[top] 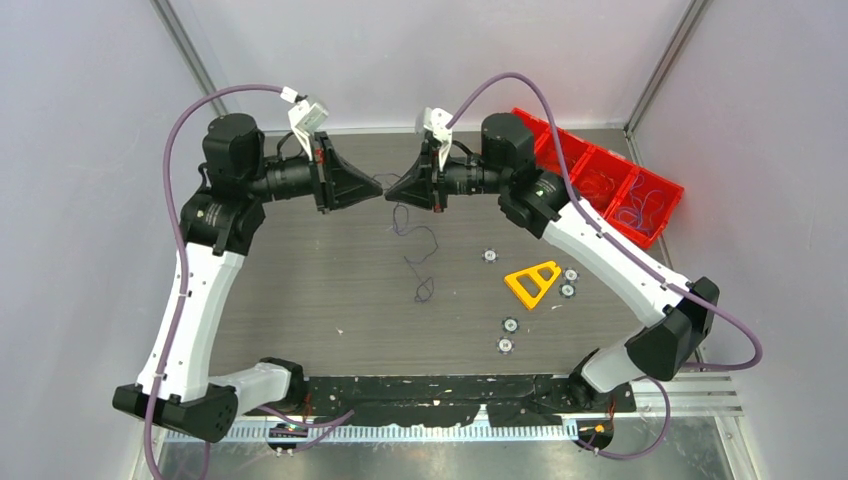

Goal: Untangle the cables

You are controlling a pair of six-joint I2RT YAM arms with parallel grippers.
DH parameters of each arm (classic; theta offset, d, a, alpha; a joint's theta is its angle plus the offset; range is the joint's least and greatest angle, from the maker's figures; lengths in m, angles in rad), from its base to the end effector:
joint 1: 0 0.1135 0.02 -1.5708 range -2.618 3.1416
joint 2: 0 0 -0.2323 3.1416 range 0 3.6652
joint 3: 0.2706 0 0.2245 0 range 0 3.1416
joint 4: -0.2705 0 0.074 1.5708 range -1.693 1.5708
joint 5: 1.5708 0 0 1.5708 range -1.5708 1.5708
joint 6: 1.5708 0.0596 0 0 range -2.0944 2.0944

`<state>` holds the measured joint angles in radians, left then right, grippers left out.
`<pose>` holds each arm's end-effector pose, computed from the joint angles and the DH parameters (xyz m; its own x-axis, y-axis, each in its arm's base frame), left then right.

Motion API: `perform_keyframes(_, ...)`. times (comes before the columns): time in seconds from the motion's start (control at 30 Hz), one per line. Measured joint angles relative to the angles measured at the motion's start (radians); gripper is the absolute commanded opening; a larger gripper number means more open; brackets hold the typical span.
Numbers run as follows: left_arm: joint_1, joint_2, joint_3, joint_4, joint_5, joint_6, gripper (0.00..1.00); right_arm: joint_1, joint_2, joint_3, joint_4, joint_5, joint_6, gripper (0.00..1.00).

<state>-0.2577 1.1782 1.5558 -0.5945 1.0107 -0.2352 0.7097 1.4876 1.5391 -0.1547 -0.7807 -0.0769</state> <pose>0.1934 -0.1032 0.4409 -0.4203 -0.0173 -0.9072 0.8612 0.3073 -0.4048 0.2225 0.2464 0.4041 -0.0015 -0.0732 -0.9973 -0.9970 0.0774 -0.0042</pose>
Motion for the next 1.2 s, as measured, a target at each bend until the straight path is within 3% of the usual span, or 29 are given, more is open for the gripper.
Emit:
perform_keyframes(0.07, 0.006, -0.011, -0.002, 0.011, -0.010, 0.002, 0.79, 0.000, -0.002, 0.006, -0.003, 0.029, -0.008, 0.05)
perform_keyframes(0.1, 0.009, -0.018, -0.003, 0.015, -0.013, 0.000, 0.94, -0.003, -0.002, 0.012, -0.005, 0.045, -0.015, 0.05)
perform_keyframes(0.13, 0.017, -0.028, -0.006, 0.024, -0.020, -0.007, 0.99, -0.009, -0.002, 0.021, -0.009, 0.060, -0.020, 0.05)
perform_keyframes(0.37, 0.101, -0.102, -0.056, 0.089, -0.078, -0.053, 0.99, -0.217, 0.035, 0.227, -0.032, 0.136, -0.011, 0.05)
perform_keyframes(0.7, 0.129, -0.102, -0.187, 0.058, -0.140, -0.014, 1.00, -0.494, 0.314, 0.668, 0.024, 0.190, 0.050, 0.05)
perform_keyframes(1.2, 0.158, -0.089, -0.224, -0.085, -0.202, 0.135, 1.00, -0.655, 0.756, 0.769, 0.204, 0.378, -0.020, 0.05)
